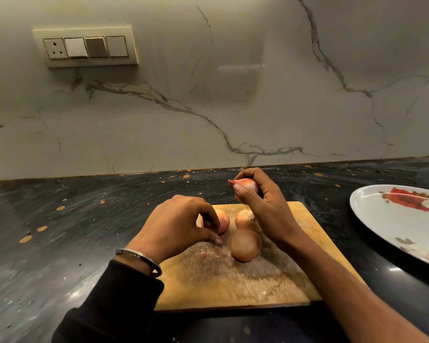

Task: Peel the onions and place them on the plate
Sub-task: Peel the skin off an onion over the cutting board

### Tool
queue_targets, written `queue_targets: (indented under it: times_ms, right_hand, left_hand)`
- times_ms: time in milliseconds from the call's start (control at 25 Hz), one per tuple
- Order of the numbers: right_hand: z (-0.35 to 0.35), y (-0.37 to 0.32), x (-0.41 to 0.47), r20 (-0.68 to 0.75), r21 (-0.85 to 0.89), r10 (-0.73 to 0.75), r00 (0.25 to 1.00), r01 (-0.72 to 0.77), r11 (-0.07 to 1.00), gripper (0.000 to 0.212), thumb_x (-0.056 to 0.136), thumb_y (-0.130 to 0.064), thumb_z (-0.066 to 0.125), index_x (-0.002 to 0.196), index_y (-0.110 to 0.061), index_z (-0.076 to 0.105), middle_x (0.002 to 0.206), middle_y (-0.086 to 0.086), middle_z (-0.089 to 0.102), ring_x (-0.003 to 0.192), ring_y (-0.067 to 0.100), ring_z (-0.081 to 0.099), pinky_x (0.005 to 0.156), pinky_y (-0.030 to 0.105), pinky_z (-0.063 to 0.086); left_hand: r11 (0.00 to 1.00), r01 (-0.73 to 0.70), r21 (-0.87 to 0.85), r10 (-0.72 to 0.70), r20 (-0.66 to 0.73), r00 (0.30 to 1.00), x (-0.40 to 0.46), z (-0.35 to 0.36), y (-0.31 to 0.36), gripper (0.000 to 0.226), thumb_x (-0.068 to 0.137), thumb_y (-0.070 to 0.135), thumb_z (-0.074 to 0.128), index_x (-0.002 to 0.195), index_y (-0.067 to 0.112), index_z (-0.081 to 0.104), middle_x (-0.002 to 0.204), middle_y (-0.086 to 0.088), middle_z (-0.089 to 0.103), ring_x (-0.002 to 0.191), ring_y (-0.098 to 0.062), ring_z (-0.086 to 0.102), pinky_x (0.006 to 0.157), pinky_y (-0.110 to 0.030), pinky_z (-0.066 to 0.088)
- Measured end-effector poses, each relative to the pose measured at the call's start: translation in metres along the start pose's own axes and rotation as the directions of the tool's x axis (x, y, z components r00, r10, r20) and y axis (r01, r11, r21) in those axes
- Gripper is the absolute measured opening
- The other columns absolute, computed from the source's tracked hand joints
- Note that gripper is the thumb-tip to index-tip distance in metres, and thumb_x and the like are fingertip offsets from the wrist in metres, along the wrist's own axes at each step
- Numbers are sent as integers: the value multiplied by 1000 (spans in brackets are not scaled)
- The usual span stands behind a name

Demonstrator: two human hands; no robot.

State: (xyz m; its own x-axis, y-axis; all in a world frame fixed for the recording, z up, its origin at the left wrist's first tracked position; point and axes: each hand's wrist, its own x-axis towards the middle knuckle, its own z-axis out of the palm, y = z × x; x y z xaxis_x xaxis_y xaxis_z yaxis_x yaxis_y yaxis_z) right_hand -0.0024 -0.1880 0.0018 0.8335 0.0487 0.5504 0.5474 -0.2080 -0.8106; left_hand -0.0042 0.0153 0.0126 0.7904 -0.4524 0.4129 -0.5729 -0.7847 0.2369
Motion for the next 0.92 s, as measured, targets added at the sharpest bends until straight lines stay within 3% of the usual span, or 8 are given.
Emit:
queue_targets:
  times_ms: [120,240,320,440,600,680,760,920]
  right_hand:
    - [0,1,-2,26,11,8,1000,-8,1000,18,91,-32,61,105,-22,62,102,-4,65,97,20,64,85,49,57]
    - [-1,1,-1,39,52,3,999,-5,999,16,91,-29,66,107,-24,65,103,-3,67,94,19,66,72,33,56]
    - [0,1,-1,54,149,27,998,-34,988,17,92,-29,69,108,-26,69,104,1,70,90,20,70,68,27,56]
    - [0,0,-1,93,282,49,994,-73,957,22,89,-26,72,111,-26,74,104,6,75,96,26,73,80,36,60]
    - [3,1,-3,107,373,109,988,-142,917,31,80,-31,79,110,-25,76,104,9,77,98,28,74,87,46,58]
    - [4,-1,-3,93,411,146,985,-171,896,31,76,-33,81,106,-23,77,101,10,77,94,30,75,81,48,60]
    - [5,-1,-3,61,414,139,988,-152,898,23,78,-27,80,100,-20,79,99,9,77,91,29,75,70,37,61]
    - [7,-2,-5,17,401,102,995,-100,911,10,84,-20,74,93,-15,77,95,10,76,87,27,75,64,35,61]
  left_hand:
    - [991,10,-132,-10,-4,1000,0,2,0,4,82,39,75,84,40,71,75,25,64,73,2,57,62,-27,46]
    - [946,34,-322,-64,-83,995,3,5,2,7,92,31,65,94,33,71,78,18,70,75,-4,64,69,-31,54]
    - [828,42,-559,-146,-142,979,4,5,6,14,88,34,66,99,26,66,84,9,70,76,-9,68,65,-27,54]
    - [600,25,-800,-180,-105,978,5,6,12,35,81,34,68,112,20,62,102,3,71,88,-15,72,65,-26,57]
    - [479,7,-878,-196,-99,976,6,12,15,40,76,26,76,113,23,64,112,4,70,94,-21,73,70,-32,60]
    - [491,-3,-871,-206,-120,971,6,15,15,40,72,26,80,109,25,66,111,1,71,95,-22,73,73,-35,61]
    - [503,-12,-864,-214,-138,967,6,16,16,39,70,26,81,106,25,67,109,-1,72,94,-22,73,75,-39,62]
    - [530,-7,-848,-239,-158,958,6,16,19,39,67,27,83,103,20,67,102,-2,74,90,-22,74,73,-45,62]
